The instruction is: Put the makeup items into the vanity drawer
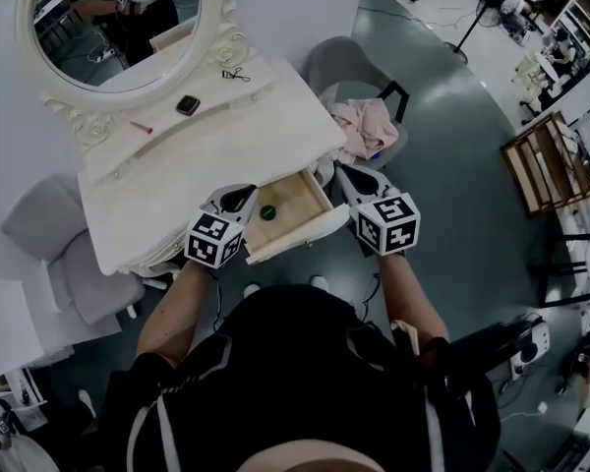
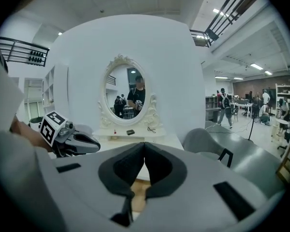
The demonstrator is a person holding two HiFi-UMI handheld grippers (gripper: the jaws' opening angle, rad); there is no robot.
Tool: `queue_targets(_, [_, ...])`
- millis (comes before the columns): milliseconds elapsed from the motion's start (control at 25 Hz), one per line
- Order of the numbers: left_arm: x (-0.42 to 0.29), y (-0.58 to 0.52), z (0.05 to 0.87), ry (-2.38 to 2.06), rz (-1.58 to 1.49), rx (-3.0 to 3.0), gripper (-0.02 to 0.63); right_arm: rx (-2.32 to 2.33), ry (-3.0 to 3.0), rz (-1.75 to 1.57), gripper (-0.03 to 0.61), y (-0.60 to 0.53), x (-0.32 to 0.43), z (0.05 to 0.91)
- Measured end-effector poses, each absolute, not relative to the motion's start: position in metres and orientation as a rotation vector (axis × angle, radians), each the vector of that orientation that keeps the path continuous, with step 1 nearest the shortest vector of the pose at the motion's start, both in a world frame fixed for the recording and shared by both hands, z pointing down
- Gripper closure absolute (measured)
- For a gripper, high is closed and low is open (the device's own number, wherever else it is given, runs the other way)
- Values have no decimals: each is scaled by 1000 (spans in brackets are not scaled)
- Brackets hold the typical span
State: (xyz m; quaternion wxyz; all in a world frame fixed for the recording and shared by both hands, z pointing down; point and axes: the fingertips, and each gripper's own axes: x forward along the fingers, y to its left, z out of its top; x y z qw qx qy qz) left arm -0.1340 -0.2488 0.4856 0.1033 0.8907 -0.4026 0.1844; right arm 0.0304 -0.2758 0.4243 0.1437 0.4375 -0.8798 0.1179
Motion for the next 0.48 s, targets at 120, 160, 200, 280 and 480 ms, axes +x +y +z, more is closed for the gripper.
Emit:
queue_targets(120, [-140,-248,457,-1241,455,2647,609,1274,-2570,298,572,-280,26,404])
queue_targets(160, [-142,-246,446,-1254,418,2659,609,1279,-2583,285,572,-282,25,397])
queue_targets(200, [-143,-245,435,-1263,372,2670,609,1281,-2597,273,572,-283,23,391])
queue_targets(280, [-146,-240,415,-1269,269,2676,609,1275,-2621,246,572,-284,20,379])
queue_targets(480, [-162,-236,381,-1383,151,2668,609,1282,-2666,223,572,-286,16,357])
